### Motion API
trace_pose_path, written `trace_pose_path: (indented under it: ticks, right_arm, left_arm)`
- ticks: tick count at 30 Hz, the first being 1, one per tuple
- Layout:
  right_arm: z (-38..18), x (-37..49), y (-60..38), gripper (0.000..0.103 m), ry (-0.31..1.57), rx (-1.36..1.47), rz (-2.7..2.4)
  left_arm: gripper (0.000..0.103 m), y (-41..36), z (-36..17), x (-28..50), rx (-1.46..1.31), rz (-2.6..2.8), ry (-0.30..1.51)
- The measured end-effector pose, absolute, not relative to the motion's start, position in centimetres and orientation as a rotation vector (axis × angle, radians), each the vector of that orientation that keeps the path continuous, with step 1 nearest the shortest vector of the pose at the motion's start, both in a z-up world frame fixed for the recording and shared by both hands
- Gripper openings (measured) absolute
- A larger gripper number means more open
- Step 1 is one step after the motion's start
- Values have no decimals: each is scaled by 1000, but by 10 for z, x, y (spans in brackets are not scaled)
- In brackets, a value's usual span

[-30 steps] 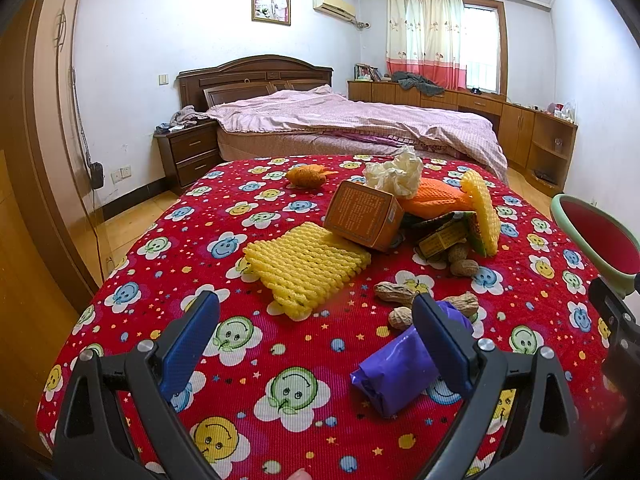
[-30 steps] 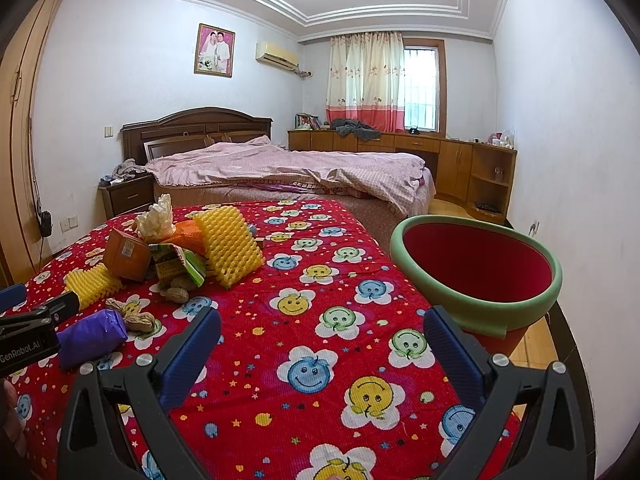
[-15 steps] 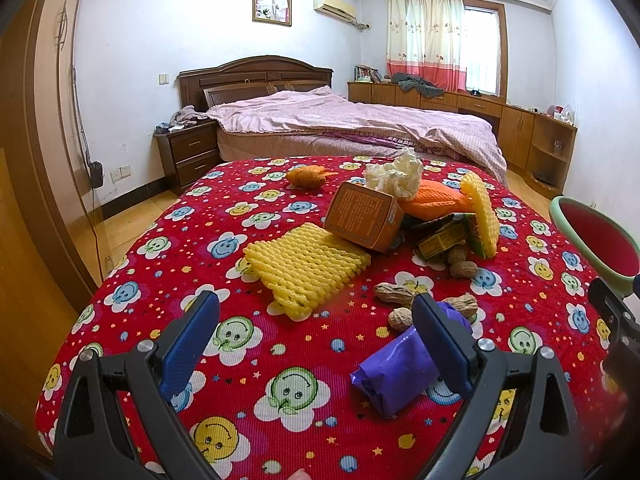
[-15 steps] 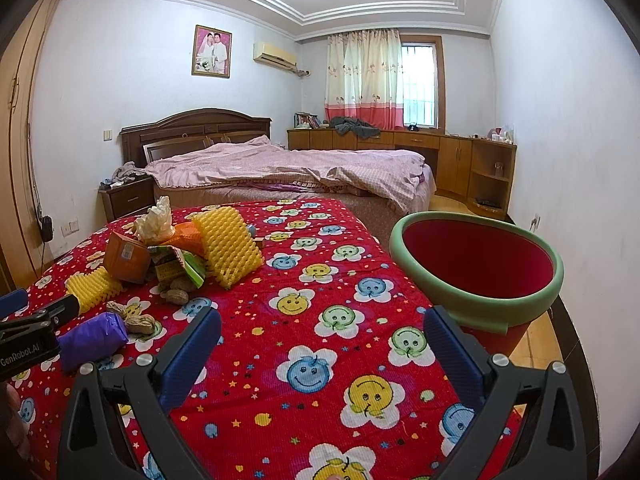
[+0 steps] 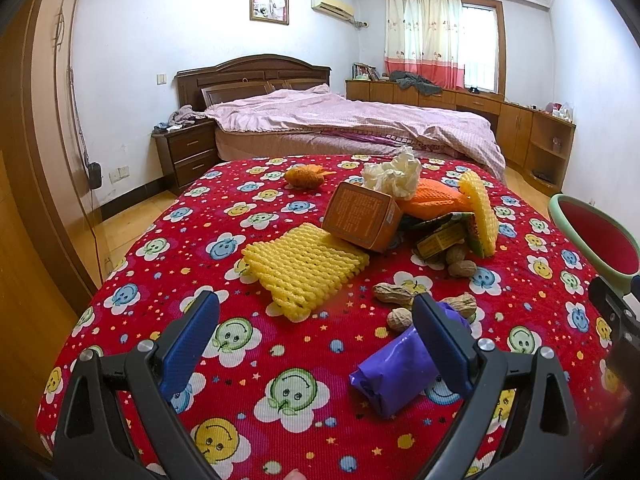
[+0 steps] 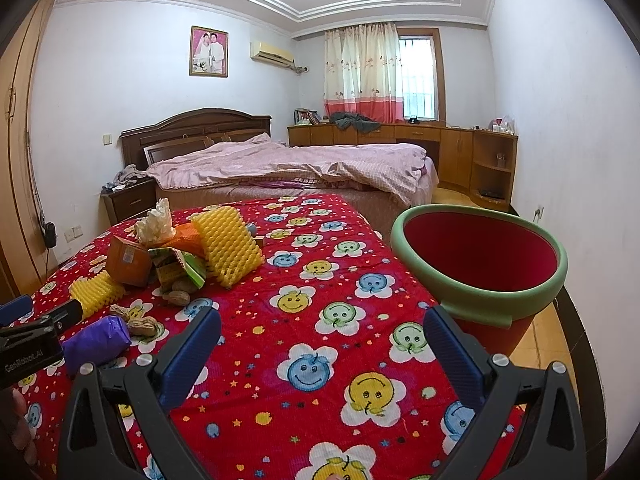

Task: Collect trash
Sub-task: 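Grasp the yellow foam net with the right gripper while the left grasps the cardboard box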

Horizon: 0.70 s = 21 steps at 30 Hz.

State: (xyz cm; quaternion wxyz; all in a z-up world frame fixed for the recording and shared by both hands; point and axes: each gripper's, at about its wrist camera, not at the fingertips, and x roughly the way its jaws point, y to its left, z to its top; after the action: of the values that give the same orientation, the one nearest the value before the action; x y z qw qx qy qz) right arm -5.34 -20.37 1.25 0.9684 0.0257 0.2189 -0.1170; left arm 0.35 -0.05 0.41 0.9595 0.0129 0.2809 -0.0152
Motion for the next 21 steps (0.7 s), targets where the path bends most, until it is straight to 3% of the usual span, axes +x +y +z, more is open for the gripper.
trace_pose_path:
  ticks: [21]
  right_arm:
    - [28,-15,-224,103,591,102,-135]
  left_arm:
    - [96,5,18,78,18,-131,713]
